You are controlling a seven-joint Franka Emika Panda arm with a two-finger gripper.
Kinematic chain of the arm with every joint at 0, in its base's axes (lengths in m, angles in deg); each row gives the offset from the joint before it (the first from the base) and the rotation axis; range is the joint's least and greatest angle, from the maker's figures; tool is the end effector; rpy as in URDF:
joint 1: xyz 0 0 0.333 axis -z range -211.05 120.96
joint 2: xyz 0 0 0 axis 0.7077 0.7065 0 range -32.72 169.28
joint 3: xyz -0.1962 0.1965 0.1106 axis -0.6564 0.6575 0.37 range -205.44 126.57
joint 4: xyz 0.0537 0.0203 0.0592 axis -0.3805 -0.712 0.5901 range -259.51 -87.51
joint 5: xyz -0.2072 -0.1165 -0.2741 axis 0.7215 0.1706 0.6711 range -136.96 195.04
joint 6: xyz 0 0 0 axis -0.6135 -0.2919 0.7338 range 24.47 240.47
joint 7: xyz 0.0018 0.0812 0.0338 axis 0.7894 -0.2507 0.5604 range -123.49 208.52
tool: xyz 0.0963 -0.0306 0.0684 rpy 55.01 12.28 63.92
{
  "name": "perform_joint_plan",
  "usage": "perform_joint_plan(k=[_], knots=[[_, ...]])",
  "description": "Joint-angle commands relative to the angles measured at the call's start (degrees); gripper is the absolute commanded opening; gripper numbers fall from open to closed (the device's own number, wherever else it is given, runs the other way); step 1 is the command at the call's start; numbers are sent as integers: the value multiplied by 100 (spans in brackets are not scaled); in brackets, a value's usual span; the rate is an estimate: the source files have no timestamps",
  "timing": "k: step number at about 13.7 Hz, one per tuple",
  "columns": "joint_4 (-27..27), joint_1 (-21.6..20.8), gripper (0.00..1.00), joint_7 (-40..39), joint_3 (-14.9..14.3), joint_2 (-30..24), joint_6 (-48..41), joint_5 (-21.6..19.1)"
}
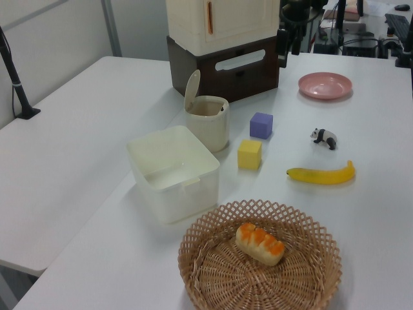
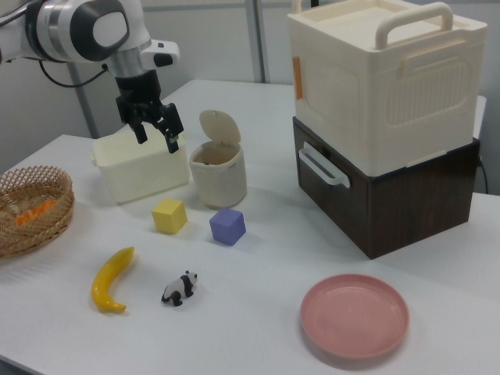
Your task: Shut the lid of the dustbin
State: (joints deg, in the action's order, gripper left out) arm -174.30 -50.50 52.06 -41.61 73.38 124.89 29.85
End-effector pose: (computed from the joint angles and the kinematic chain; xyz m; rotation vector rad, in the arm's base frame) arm 0.5630 0.0314 0.5529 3.1251 -0.1678 0.0992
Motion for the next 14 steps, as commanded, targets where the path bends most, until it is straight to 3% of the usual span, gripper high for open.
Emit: perform_joint_plan(k=[1, 14], knots=[[70, 35, 100, -137, -11, -44, -169, -134], [79, 96, 100, -49, -37, -53, -169, -134]])
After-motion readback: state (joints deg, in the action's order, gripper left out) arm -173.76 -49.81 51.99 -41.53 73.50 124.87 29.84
